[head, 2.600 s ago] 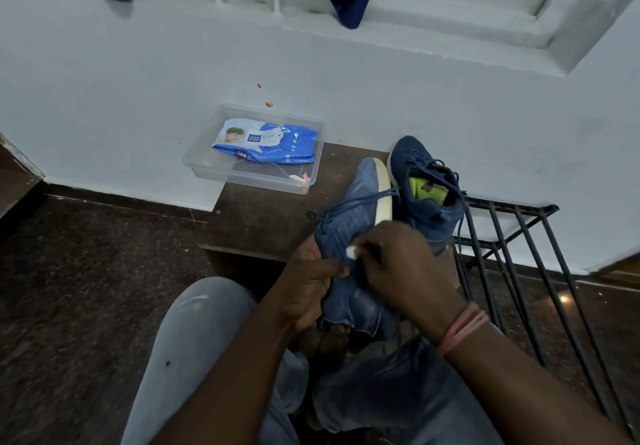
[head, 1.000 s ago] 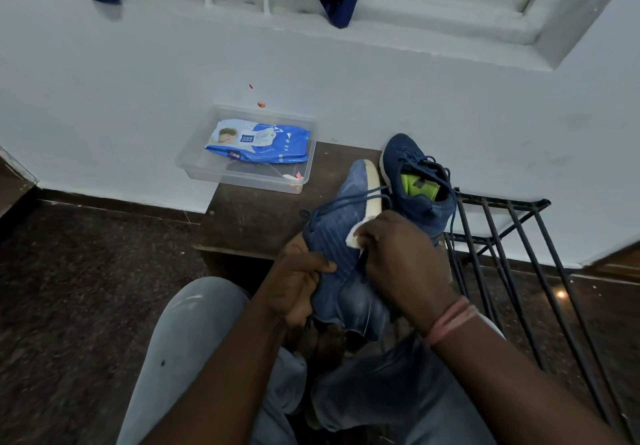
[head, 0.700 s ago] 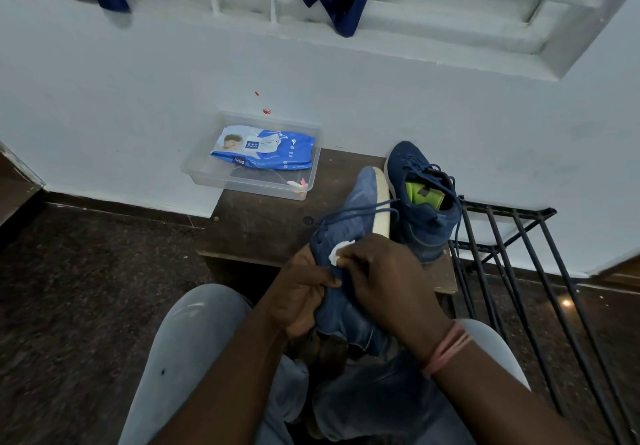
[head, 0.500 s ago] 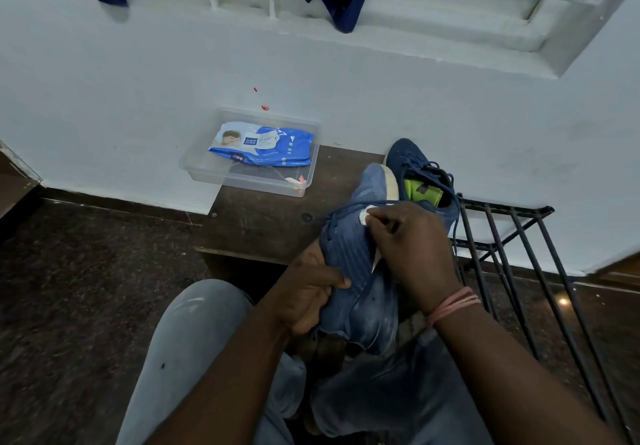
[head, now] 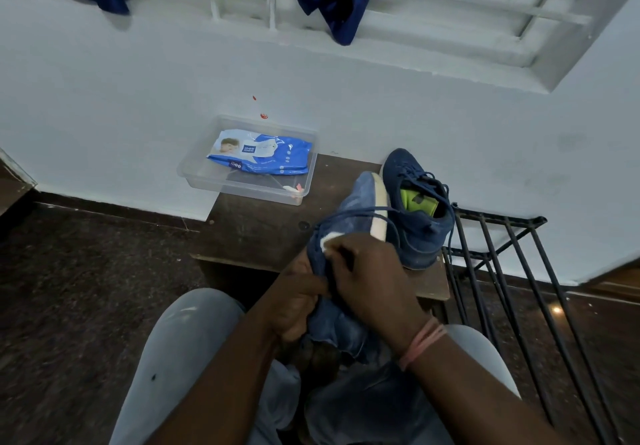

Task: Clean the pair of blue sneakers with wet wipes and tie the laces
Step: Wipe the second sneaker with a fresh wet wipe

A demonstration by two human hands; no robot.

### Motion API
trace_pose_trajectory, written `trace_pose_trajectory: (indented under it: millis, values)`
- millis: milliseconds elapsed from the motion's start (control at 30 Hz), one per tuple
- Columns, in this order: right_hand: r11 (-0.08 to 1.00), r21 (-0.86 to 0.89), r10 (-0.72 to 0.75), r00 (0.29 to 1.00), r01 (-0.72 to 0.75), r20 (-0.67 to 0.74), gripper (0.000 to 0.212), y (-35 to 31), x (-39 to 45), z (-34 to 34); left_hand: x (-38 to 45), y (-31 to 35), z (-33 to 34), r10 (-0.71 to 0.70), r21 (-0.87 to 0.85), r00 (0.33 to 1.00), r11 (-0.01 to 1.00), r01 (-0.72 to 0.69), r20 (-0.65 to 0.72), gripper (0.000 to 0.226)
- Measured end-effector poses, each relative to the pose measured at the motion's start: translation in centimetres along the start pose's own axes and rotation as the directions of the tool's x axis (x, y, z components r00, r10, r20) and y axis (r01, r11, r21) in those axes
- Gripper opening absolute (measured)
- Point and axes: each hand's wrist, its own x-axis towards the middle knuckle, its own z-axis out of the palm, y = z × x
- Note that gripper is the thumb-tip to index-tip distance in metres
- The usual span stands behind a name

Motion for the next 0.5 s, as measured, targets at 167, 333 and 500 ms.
trace_pose_trajectory:
  millis: [167,333,500]
  values:
    - [0.996,-0.058,0.056,0.982,-0.068,-0.183,0.011,2.5,2.5,-1.5,0.1,0.1,0.4,-0.012,0.087,0.999,0.996,0.008,0.044,0.073]
    - [1.0,-0.012,0.02,0.997,-0.021,-0.077,0.013,-0.2,0.8,-0.2,-0.2,-0.1,0.2,-0.002,0.092,1.0,0.996,0.001,0.016,0.071]
    - [0.999,-0.037,0.035,0.994,-0.039,-0.1,0.013,2.0,2.5,-1.2,0.1,0.0,0.2,0.005,0.109,1.0,0.994,-0.008,0.03,0.073]
